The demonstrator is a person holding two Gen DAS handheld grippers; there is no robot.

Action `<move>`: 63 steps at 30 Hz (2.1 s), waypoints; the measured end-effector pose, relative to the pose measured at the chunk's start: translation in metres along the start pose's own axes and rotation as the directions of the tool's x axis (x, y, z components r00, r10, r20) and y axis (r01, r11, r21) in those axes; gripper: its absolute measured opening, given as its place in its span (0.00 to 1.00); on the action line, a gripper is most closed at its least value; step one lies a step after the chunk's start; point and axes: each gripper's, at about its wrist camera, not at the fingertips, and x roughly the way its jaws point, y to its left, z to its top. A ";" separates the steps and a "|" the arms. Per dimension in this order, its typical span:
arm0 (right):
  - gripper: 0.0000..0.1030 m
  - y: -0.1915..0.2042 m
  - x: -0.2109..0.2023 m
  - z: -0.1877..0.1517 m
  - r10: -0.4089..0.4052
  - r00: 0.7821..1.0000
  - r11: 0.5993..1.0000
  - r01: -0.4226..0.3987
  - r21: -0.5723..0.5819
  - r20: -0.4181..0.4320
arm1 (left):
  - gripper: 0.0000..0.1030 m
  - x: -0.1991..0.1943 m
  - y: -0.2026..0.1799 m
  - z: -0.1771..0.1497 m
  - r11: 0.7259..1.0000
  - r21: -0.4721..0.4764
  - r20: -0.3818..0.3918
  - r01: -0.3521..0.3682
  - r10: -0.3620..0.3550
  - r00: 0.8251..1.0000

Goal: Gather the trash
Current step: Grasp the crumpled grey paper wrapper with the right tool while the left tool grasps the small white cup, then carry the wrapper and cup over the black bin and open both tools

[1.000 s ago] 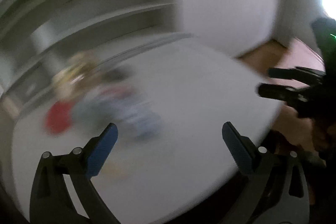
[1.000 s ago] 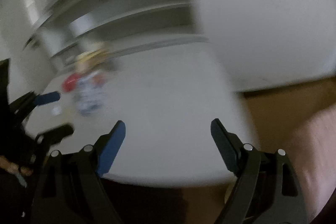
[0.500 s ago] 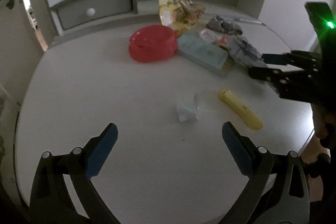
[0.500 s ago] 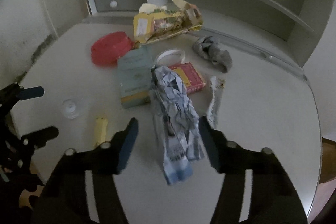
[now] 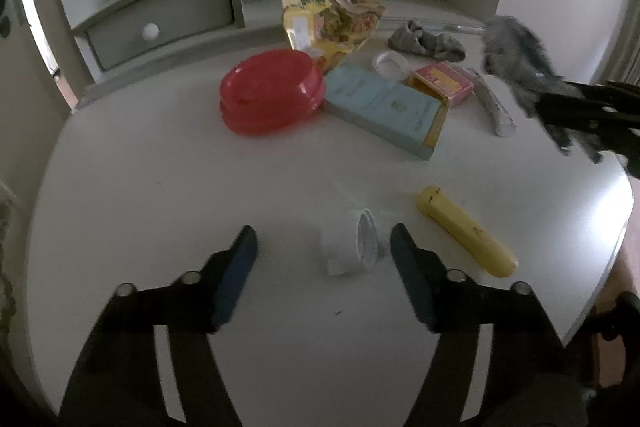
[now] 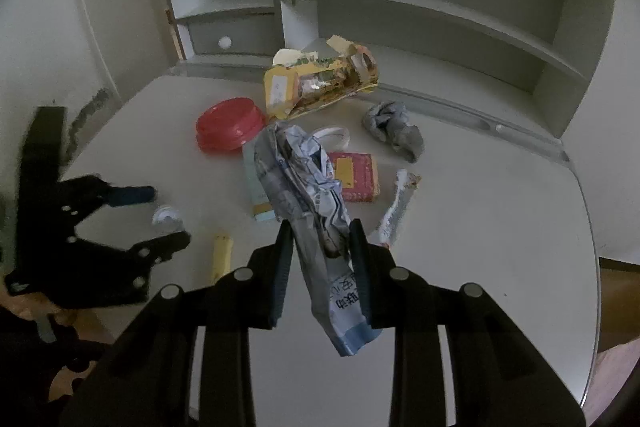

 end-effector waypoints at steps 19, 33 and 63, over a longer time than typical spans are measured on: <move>0.28 -0.249 -0.170 -0.230 -0.347 0.935 0.738 0.322 0.593 -0.076 | 0.27 -0.049 -0.297 0.052 0.836 0.377 0.055 0.399 -0.450 0.891; 0.28 -0.348 -0.161 -0.445 -0.252 0.913 0.428 0.404 0.809 -0.322 | 0.27 0.056 -0.564 -0.050 0.472 0.618 -0.366 0.628 -0.534 0.762; 0.79 -0.356 -0.196 -0.438 -0.328 0.897 0.419 0.419 0.805 -0.296 | 0.87 0.042 -0.584 -0.045 0.503 0.657 -0.306 0.561 -0.503 0.809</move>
